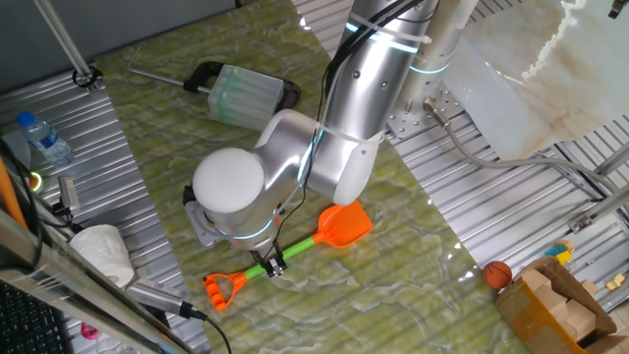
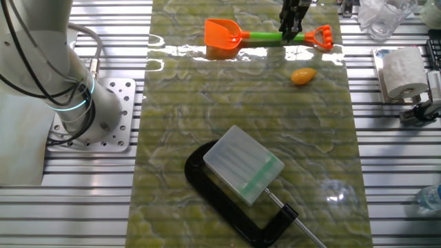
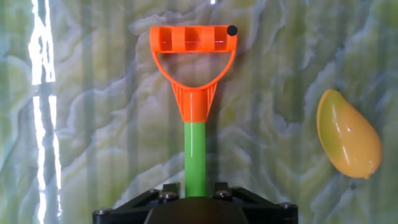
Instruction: Use a shovel to scoop up an object
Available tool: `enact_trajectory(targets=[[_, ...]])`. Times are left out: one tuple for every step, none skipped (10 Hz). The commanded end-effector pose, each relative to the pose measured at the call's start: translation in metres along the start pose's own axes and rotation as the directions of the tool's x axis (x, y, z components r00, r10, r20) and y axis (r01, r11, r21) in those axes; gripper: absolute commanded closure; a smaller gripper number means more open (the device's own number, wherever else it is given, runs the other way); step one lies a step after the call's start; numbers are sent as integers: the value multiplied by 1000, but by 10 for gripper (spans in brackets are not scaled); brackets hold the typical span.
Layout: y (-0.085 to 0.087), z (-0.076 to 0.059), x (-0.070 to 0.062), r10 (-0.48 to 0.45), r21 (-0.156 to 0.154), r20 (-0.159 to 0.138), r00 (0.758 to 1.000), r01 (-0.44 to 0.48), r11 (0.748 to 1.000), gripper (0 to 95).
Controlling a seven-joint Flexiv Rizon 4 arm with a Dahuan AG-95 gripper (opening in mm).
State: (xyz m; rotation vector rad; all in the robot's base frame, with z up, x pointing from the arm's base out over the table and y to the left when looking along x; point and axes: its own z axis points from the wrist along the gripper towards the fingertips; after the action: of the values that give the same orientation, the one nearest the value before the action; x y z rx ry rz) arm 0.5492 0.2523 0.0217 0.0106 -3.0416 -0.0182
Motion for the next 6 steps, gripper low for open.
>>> enact_trajectory(targets=[[0,0,1,3,0,1,1000,-3,1000,760],[-1,0,1,2,0,2,1000,-2,1000,760],[-1,0,1,-4,0,2,1000,4,1000,760],[-1,0,2,-6,0,2,1000,6,1000,760],[-1,0,2,-6,-1,2,1000,6,1000,760],[-1,0,2,-1,-2,4,1000,1,1000,760]])
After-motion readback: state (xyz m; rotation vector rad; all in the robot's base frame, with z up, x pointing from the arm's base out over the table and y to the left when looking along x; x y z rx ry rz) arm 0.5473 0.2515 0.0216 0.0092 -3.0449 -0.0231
